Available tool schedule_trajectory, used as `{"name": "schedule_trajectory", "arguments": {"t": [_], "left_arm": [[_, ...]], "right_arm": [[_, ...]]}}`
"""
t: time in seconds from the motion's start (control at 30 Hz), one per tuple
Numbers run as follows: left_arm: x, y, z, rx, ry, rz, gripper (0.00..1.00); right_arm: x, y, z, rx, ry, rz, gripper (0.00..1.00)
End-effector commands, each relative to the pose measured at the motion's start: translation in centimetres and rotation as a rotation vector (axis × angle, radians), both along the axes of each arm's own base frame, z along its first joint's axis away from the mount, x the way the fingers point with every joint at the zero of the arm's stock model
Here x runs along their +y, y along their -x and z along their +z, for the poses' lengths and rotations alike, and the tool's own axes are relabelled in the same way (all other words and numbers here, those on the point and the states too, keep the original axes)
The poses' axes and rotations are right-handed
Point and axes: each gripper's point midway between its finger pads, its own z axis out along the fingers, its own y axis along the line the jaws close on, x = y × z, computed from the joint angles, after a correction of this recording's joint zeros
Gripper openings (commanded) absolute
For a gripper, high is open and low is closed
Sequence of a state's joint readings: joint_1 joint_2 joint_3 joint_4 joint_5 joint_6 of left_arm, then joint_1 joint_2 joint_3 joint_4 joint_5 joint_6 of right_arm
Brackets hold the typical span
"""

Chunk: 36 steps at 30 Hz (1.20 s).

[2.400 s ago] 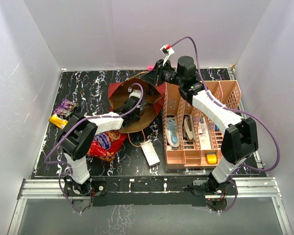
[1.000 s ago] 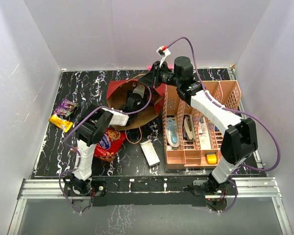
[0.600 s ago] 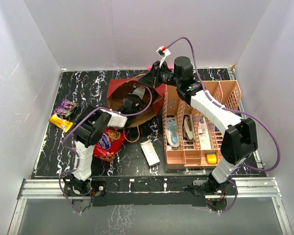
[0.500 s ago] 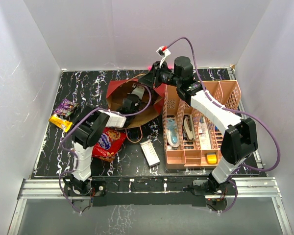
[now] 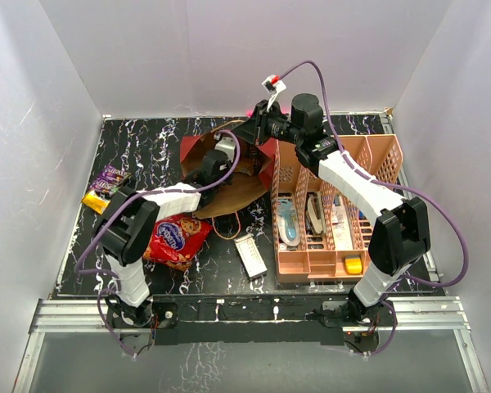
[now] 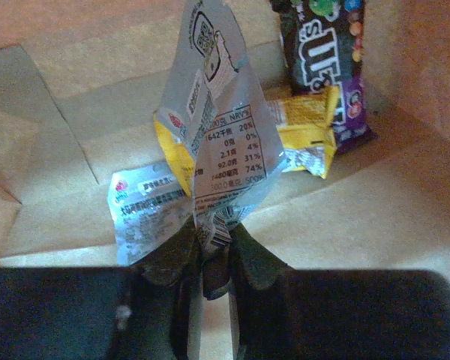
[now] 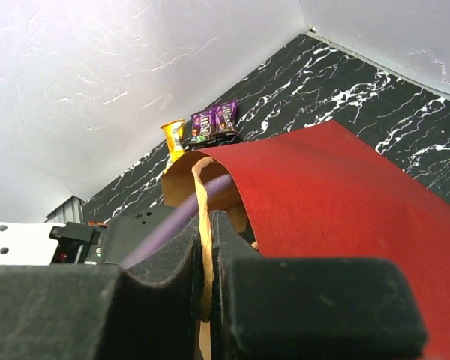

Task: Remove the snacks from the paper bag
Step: Take out the snack from the paper bag.

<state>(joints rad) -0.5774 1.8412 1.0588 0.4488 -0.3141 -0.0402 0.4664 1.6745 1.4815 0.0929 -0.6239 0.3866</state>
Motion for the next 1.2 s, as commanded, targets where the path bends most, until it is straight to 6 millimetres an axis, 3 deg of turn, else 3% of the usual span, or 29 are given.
{"name": "schedule_trajectory", "arguments": {"t": [0.0, 0.23, 0.53, 0.63, 0.77, 0.9, 1.07, 1.17], "left_arm": [[-0.8, 1.4, 3.9, 0.006, 0.109, -0.050, 0.00], [-1.8, 5.3, 5.5, 0.118, 0.206, -0.141, 0.00], [-0.9, 14.6, 10.3, 0.117, 0.308, -0.364, 0.00], [-0.3, 16.9, 11.2, 0.108, 0.306, -0.421, 0.00], [-0.1, 17.0, 10.6, 0.139, 0.308, -0.405, 0.00], [-1.6, 15.6, 10.6, 0.178, 0.319, -0.417, 0.00], [-4.9, 15.8, 12.6, 0.176, 0.362, -0.593, 0.00], [-5.4, 16.4, 14.3, 0.133, 0.361, -0.670, 0.00]], "right_arm": [[-0.4, 0.5, 4.0, -0.102, -0.038, -0.006, 0.08], [-0.7, 0.4, 4.3, -0.121, -0.033, -0.032, 0.08], [-2.5, -1.7, 4.3, -0.109, -0.027, -0.195, 0.08], [-2.6, -1.9, 4.3, -0.100, -0.038, -0.203, 0.08], [-0.9, -0.5, 4.8, -0.113, -0.082, -0.069, 0.08], [0.5, 1.1, 5.4, -0.132, -0.100, 0.069, 0.08], [1.9, 2.1, 6.1, -0.156, -0.079, 0.145, 0.08], [2.3, 1.7, 6.3, -0.140, -0.088, 0.140, 0.08]]}}
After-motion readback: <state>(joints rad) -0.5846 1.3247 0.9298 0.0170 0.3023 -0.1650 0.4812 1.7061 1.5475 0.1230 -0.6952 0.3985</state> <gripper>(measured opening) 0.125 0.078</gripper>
